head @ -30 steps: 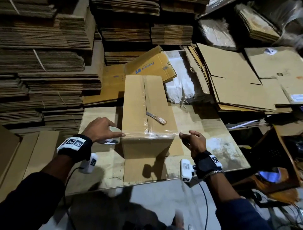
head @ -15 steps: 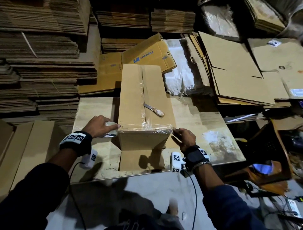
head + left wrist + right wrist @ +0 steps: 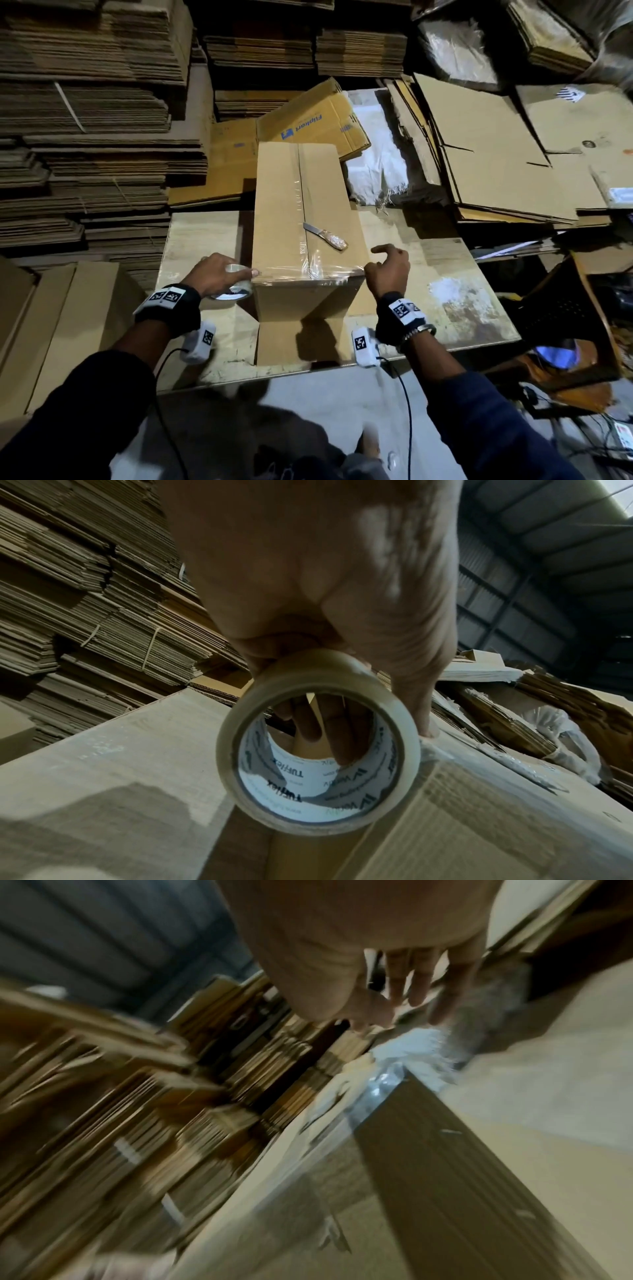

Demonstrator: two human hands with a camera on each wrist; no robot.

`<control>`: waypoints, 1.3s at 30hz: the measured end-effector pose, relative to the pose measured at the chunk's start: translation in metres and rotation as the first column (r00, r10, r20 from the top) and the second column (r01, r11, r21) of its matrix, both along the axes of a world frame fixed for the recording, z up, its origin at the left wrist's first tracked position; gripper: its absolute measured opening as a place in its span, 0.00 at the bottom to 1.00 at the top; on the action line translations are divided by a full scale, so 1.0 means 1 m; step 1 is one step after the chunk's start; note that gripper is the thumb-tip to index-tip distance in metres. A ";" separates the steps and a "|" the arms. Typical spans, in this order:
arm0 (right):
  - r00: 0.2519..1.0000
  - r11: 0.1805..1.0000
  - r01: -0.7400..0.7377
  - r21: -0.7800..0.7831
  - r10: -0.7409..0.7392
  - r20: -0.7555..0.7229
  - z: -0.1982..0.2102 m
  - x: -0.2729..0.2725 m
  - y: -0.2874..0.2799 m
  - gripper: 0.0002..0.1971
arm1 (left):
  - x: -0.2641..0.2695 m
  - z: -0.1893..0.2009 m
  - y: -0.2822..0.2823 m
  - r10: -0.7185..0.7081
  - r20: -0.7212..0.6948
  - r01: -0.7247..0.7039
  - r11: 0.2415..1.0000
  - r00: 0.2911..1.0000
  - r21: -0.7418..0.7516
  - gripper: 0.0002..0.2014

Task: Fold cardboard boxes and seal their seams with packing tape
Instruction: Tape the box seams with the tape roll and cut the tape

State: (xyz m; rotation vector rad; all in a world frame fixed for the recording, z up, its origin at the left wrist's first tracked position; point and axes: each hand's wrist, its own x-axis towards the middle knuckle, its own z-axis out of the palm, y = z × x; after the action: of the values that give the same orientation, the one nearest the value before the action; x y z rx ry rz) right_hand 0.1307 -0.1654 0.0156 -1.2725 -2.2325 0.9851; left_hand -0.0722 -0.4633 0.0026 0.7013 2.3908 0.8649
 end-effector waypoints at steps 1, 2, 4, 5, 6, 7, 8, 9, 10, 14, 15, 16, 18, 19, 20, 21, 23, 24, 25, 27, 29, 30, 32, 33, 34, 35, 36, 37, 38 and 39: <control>0.998 0.995 -0.041 0.091 0.046 -0.050 0.007 -0.006 -0.012 0.14 | 0.001 0.000 0.000 0.009 -0.002 -0.009 1.000 1.000 0.005 0.24; 0.987 0.977 -0.118 0.176 0.134 -0.083 0.013 -0.013 -0.027 0.12 | 0.001 -0.001 -0.001 0.012 -0.006 -0.012 1.000 1.000 0.006 0.23; 0.917 0.888 -0.352 0.296 0.391 -0.081 0.013 -0.030 -0.060 0.11 | 0.001 -0.003 -0.002 -0.003 -0.027 0.003 1.000 1.000 0.011 0.20; 0.849 0.805 -0.489 0.337 0.527 -0.028 0.009 -0.038 -0.074 0.12 | 0.001 -0.005 -0.002 -0.011 -0.047 0.011 1.000 0.999 0.012 0.20; 0.763 0.699 -0.615 0.365 0.644 0.052 0.002 -0.048 -0.086 0.15 | 0.001 -0.007 -0.003 -0.008 -0.068 0.009 1.000 0.998 0.008 0.21; 0.674 0.585 -0.713 0.386 0.724 0.149 -0.004 -0.058 -0.097 0.18 | 0.000 -0.010 -0.005 -0.001 -0.088 0.000 1.000 0.996 -0.004 0.21; 0.592 0.479 -0.784 0.394 0.769 0.243 -0.010 -0.066 -0.106 0.23 | 0.000 -0.013 -0.005 0.003 -0.113 -0.005 1.000 0.994 -0.022 0.20; 0.521 0.384 -0.833 0.399 0.786 0.331 -0.014 -0.074 -0.113 0.27 | 0.000 -0.016 -0.006 0.005 -0.147 -0.011 0.999 0.989 -0.042 0.20; 0.460 0.295 -0.867 0.403 0.785 0.415 -0.020 -0.080 -0.116 0.30 | 0.002 -0.018 -0.006 0.008 -0.186 -0.021 0.998 0.982 -0.064 0.20; 0.345 0.123 -0.915 0.384 0.731 0.589 -0.042 -0.091 -0.107 0.32 | 0.003 -0.023 -0.003 0.024 -0.237 -0.048 0.995 0.971 -0.092 0.29; 0.345 0.113 -0.915 0.387 0.718 0.604 -0.045 -0.091 -0.104 0.31 | 0.003 -0.024 -0.004 0.022 -0.233 -0.044 0.995 0.972 -0.092 0.34; 0.349 0.107 -0.913 0.394 0.705 0.617 -0.049 -0.091 -0.102 0.31 | 0.002 -0.025 -0.005 0.019 -0.230 -0.042 0.994 0.973 -0.097 0.37; 0.344 0.086 -0.914 0.397 0.683 0.644 -0.051 -0.088 -0.098 0.31 | 0.001 -0.027 -0.007 0.015 -0.234 -0.045 0.992 0.972 -0.121 0.39; 0.335 0.069 -0.916 0.396 0.676 0.657 -0.050 -0.084 -0.095 0.31 | 0.003 -0.026 -0.006 0.010 -0.235 -0.045 0.989 0.972 -0.144 0.38; 0.326 0.054 -0.917 0.396 0.672 0.665 -0.049 -0.079 -0.090 0.31 | 0.004 -0.025 -0.005 0.001 -0.242 -0.043 0.985 0.970 -0.169 0.36; 0.317 0.041 -0.918 0.395 0.678 0.664 -0.048 -0.074 -0.085 0.31 | 0.005 -0.023 -0.004 -0.009 -0.250 -0.040 0.981 0.968 -0.191 0.33; 0.294 0.028 -0.923 0.383 0.693 0.658 -0.043 -0.062 -0.071 0.32 | 0.005 -0.021 -0.002 -0.021 -0.252 -0.033 0.978 0.967 -0.208 0.34; 0.295 0.030 -0.923 0.384 0.696 0.655 -0.041 -0.056 -0.062 0.32 | 0.004 -0.021 -0.002 -0.021 -0.254 -0.034 0.977 0.967 -0.211 0.38; 0.303 0.033 -0.919 0.392 0.695 0.653 -0.041 -0.050 -0.054 0.31 | 0.003 -0.021 -0.003 -0.018 -0.254 -0.038 0.976 0.967 -0.213 0.41; 0.338 0.044 -0.904 0.424 0.681 0.649 -0.040 -0.036 -0.038 0.31 | 0.001 -0.023 -0.004 -0.019 -0.248 -0.032 0.979 0.969 -0.201 0.38; 0.365 0.050 -0.894 0.445 0.657 0.660 -0.041 -0.024 -0.025 0.31 | 0.001 -0.023 -0.005 -0.025 -0.232 -0.019 0.983 0.972 -0.185 0.30; 0.381 0.055 -0.890 0.453 0.636 0.672 -0.043 -0.018 -0.018 0.31 | 0.001 -0.022 -0.005 -0.021 -0.229 -0.020 0.984 0.973 -0.176 0.29; 0.430 0.115 -0.882 0.458 0.595 0.679 -0.051 -0.003 -0.006 0.31 | 0.000 -0.022 -0.004 -0.011 -0.223 -0.028 0.986 0.975 -0.166 0.32; 0.457 0.166 -0.876 0.452 0.586 0.670 -0.055 0.006 -0.001 0.31 | -0.001 -0.025 -0.005 -0.009 -0.212 -0.026 0.987 0.977 -0.159 0.33; 0.481 0.211 -0.868 0.449 0.580 0.658 -0.059 0.016 0.004 0.32 | -0.002 -0.026 -0.005 -0.011 -0.199 -0.020 0.988 0.980 -0.152 0.34; 0.497 0.243 -0.862 0.445 0.576 0.648 -0.061 0.023 0.006 0.34 | -0.003 -0.026 -0.005 -0.015 -0.187 -0.013 0.989 0.982 -0.146 0.35; 0.503 0.267 -0.861 0.433 0.580 0.641 -0.062 0.026 0.007 0.36 | -0.004 -0.025 -0.005 -0.019 -0.171 -0.004 0.991 0.985 -0.134 0.36; 0.505 0.290 -0.861 0.418 0.589 0.631 -0.061 0.027 0.005 0.40 | -0.003 -0.025 -0.004 -0.022 -0.153 0.005 0.994 0.988 -0.112 0.37; 0.521 0.324 -0.852 0.411 0.596 0.611 -0.060 0.027 0.001 0.44 | -0.003 -0.022 -0.003 -0.027 -0.146 0.014 0.996 0.989 -0.090 0.37; 0.556 0.372 -0.831 0.414 0.600 0.576 -0.060 0.025 -0.005 0.47 | -0.002 -0.018 -0.001 -0.036 -0.145 0.026 0.997 0.989 -0.069 0.35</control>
State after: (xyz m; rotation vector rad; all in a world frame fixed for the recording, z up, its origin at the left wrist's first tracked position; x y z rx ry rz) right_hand 0.1556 -0.1699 -0.0448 -0.0278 -3.0883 0.0599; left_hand -0.0743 -0.4645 -0.0158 0.7985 2.5182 0.7397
